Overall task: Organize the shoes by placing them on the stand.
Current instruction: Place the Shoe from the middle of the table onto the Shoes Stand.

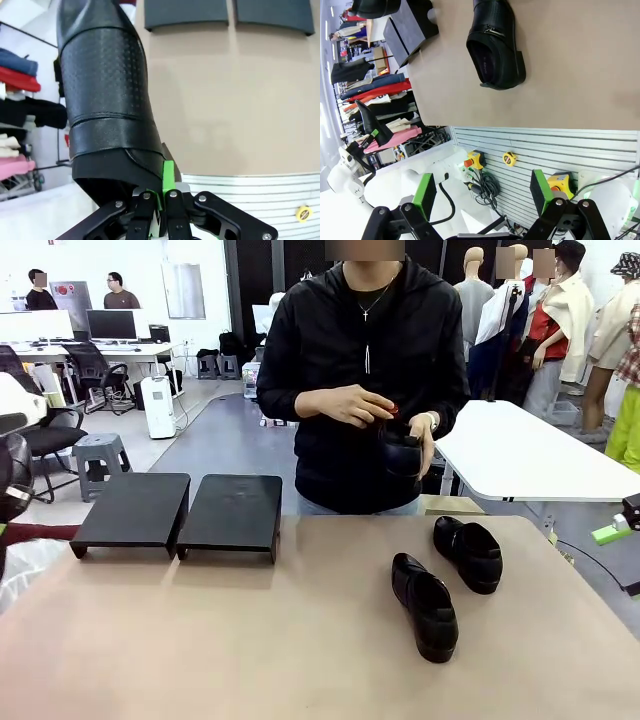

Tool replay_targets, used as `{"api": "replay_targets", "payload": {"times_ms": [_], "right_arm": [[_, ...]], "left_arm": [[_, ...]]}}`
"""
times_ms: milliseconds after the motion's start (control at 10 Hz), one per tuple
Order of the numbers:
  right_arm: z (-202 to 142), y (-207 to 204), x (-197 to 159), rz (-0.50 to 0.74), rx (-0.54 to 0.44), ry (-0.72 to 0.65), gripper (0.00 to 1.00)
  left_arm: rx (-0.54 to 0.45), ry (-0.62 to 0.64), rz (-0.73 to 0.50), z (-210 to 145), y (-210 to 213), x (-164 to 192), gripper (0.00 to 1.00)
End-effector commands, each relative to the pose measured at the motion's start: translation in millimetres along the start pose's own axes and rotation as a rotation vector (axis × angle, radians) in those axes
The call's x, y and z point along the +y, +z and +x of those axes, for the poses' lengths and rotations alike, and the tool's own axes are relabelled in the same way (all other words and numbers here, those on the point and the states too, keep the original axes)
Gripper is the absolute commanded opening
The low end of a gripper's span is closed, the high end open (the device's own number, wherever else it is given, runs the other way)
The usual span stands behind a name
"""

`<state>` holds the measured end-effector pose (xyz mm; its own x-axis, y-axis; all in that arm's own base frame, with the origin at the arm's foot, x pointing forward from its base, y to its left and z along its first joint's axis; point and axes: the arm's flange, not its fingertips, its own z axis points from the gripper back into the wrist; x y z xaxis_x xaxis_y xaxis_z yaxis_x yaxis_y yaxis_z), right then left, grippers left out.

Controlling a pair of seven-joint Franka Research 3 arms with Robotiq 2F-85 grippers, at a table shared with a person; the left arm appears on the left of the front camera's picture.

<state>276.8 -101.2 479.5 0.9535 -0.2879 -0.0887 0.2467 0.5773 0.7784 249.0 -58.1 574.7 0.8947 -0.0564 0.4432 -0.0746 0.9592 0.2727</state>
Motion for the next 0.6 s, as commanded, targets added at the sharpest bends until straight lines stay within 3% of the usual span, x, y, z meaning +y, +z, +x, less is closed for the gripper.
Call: {"api": "replay_targets", "payload": {"times_ms": [0,200,300,500], "right_arm": [[2,2,2,0.027,-0.003,0.015,1.00],[2,2,2,0.027,-0.003,0.015,1.00],[2,2,2,0.027,-0.003,0.015,1.00],[2,2,2,0.027,-0.003,0.015,1.00]], "left_arm": [[-0.044,-0.056,-0.016,-3,12,-25,0.00],[-0.013,-0.038,-0.004,-3,5,-17,0.00],[0.075,-0.027,-0.059,19,-9,-7,0.00],[0.069,-0.105,-0.083,98,-49,10,0.00]]}}
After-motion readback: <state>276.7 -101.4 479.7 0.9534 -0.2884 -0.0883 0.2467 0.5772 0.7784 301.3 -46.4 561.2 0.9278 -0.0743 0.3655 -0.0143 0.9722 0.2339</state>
